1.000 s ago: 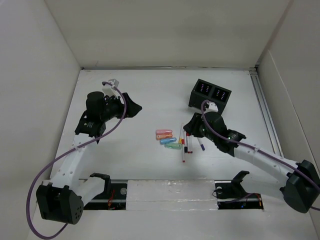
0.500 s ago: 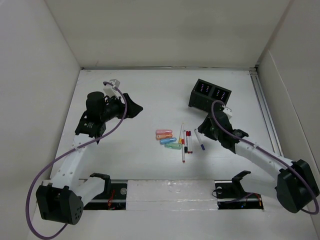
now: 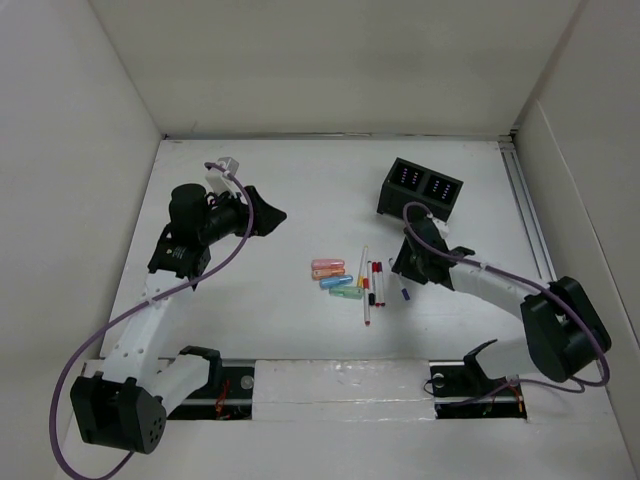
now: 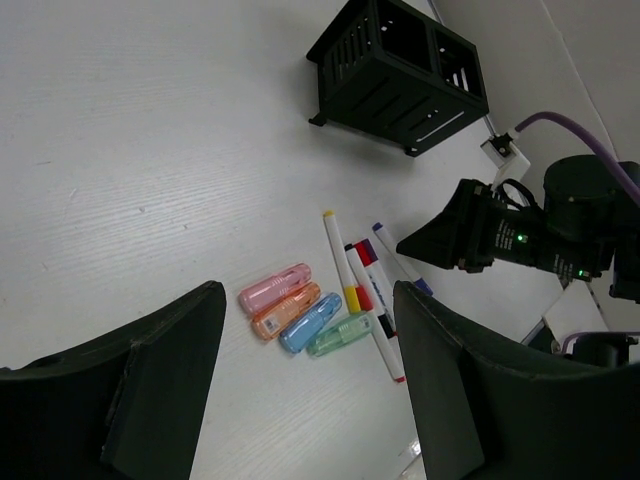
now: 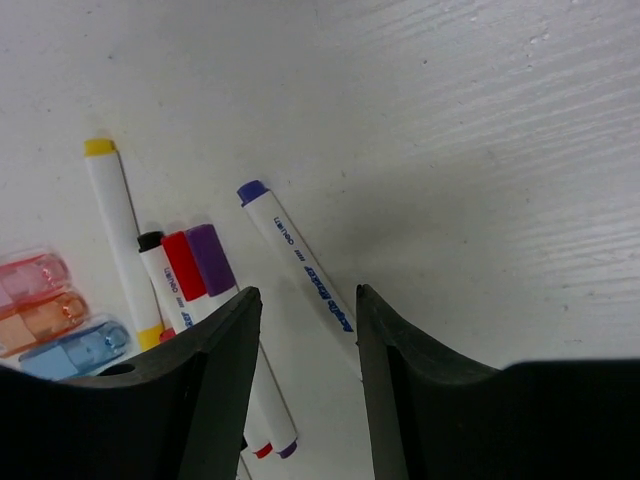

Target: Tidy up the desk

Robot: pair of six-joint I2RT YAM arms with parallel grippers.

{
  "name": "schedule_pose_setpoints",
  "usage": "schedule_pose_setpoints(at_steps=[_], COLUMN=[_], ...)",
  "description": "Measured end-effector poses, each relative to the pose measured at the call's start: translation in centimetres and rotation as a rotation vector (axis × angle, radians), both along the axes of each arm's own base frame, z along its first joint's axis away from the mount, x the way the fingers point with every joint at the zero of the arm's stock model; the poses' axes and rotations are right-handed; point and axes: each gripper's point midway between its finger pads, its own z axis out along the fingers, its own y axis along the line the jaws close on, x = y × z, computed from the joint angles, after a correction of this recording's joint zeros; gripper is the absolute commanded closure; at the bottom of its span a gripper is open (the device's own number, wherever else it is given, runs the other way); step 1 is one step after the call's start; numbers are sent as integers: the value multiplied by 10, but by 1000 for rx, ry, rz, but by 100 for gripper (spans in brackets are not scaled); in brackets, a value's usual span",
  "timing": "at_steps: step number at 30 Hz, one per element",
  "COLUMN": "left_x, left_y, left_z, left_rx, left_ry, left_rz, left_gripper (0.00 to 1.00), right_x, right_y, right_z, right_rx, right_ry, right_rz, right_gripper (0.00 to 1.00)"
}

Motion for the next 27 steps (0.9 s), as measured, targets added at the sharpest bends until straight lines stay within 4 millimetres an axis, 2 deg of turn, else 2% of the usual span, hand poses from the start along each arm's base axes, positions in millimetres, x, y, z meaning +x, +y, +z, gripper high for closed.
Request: schedule_pose_setpoints(at_steps=[4,11,17,19,21,23,25,27], left_x=[0,-1,-4,-4,-5,-5,-5,-5], left_y=[-1,-1,0,0,0,1,1,1], left_z=[1,3,9,11,12,12,12,12], left_rx=[-4,-5,-8,-8,-7,-6,-5,-6], left_ry=[-6,-10,-31,-38,-42,-44,-45,-46], left_rz=[-8,-8,-7,-6,-4,-4,-2,-2], left_gripper=[36,36,36,36,36,36,36,36], right_x=[6,5,-2,-2,-4,-7,-10,-9], right_y=[5,11,30,38,47,58,66,71], right_z=[-6,-7,-15,-14,-15,-15,-15,-13], right_rx=[-22,-27,33,59,75,86,89,79], right_ry=[33,67,116,113,113,110,111,104], right_rz=[12,33,66,72,83,103,115,125], right_gripper=[54,59,60,68,70,69,59,55])
